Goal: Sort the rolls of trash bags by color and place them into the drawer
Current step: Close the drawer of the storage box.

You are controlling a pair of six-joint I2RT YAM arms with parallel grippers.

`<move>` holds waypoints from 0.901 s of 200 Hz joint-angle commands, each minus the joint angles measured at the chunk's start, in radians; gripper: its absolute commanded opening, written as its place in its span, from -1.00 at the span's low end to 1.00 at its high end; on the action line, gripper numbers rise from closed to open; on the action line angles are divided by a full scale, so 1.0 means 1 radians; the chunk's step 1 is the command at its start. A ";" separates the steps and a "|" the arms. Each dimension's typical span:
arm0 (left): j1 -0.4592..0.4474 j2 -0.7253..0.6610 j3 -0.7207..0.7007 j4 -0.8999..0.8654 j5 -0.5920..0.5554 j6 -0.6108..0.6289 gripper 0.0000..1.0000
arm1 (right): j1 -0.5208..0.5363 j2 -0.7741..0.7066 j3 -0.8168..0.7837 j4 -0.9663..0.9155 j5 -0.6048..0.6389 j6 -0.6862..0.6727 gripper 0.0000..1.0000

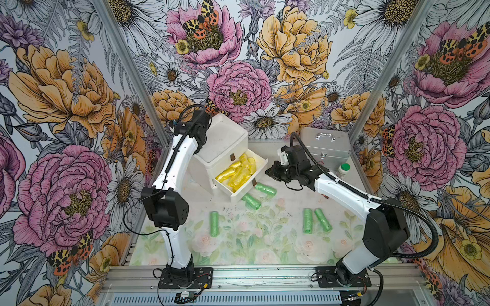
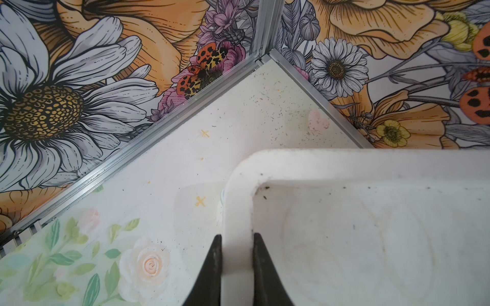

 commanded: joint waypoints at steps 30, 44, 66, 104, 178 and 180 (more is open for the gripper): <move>-0.080 0.064 -0.027 -0.051 0.277 0.025 -1.00 | 0.003 0.061 -0.029 -0.001 0.019 -0.021 -1.00; -0.081 0.067 -0.028 -0.050 0.277 0.027 -1.00 | 0.003 0.102 -0.006 0.000 0.012 -0.023 -1.00; -0.084 0.067 -0.035 -0.049 0.287 0.030 -1.00 | 0.005 0.162 0.046 0.005 -0.005 -0.023 -1.00; -0.087 0.072 -0.039 -0.049 0.303 0.035 -1.00 | 0.024 0.246 0.176 0.005 -0.027 -0.014 -1.00; -0.115 0.069 -0.038 -0.051 0.309 0.037 -1.00 | 0.122 0.400 0.418 0.002 -0.060 0.028 -1.00; -0.116 0.069 -0.038 -0.051 0.309 0.037 -1.00 | 0.124 0.403 0.422 0.003 -0.061 0.029 -1.00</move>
